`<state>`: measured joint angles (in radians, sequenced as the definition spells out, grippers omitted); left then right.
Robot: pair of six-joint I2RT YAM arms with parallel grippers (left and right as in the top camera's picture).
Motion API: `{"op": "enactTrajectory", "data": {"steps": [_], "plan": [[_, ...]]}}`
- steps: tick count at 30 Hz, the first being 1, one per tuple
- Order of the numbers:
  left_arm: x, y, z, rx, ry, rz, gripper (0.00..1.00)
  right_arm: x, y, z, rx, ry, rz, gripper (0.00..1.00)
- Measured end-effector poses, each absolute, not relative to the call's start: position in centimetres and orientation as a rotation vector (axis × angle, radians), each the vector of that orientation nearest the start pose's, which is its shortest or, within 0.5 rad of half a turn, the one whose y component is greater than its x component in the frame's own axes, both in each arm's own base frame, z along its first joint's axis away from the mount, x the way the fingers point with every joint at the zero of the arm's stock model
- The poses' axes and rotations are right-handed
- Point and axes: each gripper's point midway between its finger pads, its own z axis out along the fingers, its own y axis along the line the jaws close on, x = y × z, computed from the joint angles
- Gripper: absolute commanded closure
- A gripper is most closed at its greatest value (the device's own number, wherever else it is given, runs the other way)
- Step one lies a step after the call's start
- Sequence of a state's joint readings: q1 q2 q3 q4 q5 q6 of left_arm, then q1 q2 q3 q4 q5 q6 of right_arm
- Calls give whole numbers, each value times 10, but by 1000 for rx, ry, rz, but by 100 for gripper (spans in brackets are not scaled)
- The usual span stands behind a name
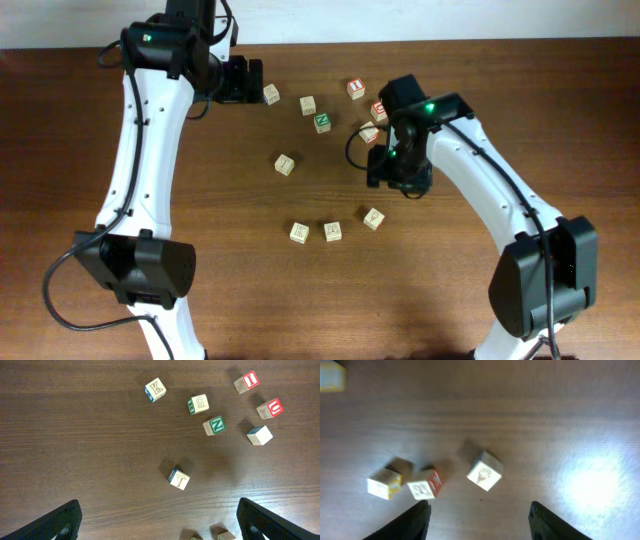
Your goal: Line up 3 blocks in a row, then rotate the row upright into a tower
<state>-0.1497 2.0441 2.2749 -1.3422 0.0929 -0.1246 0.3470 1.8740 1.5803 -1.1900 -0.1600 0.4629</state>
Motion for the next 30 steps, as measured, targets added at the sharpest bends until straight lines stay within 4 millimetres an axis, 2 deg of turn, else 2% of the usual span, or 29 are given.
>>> {"op": "enactTrajectory", "data": {"steps": [1,4,7,13,16,17,20,26,30], "plan": [[466,-86,243,64,2692,-210,3,345,156,100,223,3078,318,36],[465,-86,243,64,2694,-209,3,329,158,49,473,3103,367,36],[466,-87,243,64,2692,-210,3,323,158,32,560,3097,388,40],[466,-87,243,64,2692,-210,3,323,165,30,549,3083,366,54],[466,-87,243,64,2693,-210,2,318,175,29,487,3086,326,55],[466,-87,243,64,2693,-210,2,318,175,29,485,3085,321,58],[466,-87,243,64,2694,-210,2,318,173,29,485,3080,302,76],[465,-86,243,64,2695,-209,2,317,178,29,420,3084,304,76],[465,-86,242,63,2698,-209,2,310,192,30,236,3109,357,76]]}}
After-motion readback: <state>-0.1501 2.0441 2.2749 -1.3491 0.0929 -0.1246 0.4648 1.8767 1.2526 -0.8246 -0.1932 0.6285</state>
